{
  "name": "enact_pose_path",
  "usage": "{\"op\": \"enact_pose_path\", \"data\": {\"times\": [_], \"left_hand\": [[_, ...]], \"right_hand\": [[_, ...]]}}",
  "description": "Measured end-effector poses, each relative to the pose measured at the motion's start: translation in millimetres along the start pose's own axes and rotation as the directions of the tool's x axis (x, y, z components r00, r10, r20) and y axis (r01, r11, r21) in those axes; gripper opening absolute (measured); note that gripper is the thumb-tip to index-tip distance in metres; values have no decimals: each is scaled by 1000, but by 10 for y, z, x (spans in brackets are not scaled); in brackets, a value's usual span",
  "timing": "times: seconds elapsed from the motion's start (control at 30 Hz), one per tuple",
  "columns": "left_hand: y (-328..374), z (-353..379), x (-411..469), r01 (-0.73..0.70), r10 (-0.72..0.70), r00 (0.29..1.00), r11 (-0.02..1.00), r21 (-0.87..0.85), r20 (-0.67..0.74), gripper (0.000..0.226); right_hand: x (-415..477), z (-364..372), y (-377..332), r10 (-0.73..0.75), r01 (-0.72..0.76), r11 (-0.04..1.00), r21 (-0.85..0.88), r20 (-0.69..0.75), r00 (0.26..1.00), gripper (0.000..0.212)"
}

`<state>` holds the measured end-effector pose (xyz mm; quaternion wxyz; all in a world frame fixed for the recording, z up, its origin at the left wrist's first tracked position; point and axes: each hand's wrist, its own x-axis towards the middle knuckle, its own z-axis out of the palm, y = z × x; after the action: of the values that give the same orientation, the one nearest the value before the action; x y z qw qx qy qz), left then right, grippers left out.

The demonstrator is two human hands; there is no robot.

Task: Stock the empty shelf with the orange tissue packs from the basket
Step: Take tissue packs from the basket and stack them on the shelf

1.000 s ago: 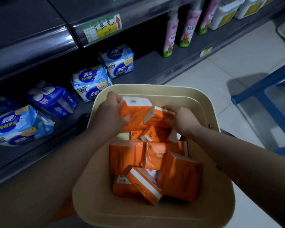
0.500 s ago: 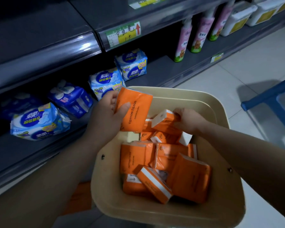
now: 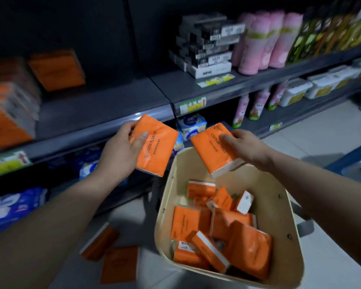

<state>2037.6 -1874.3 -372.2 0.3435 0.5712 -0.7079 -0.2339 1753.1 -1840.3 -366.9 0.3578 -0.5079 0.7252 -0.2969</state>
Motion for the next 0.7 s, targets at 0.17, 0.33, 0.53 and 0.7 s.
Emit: {"op": "enact_pose_path", "data": {"times": [0.17,0.33,0.53,0.7], "left_hand": [[31,-657,148,34,-34,998,999,3,-47,46],[-35,-1303,467,64,-42,993,978,199,-108,39],[-122,-1898,983,95,-47,989,932,350,-141,40],[-327,-2032,1455,100,-48,991,893,438,-129,47]], "right_hand": [[-76,3,-697,-64,60,990,125,25,998,37],[45,152,-1373,-184,183,978,104,-2,983,24],[394,442,-1916,-338,337,941,-23,-91,937,43],[754,745,-2211,-405,401,914,-60,-93,909,50]]}}
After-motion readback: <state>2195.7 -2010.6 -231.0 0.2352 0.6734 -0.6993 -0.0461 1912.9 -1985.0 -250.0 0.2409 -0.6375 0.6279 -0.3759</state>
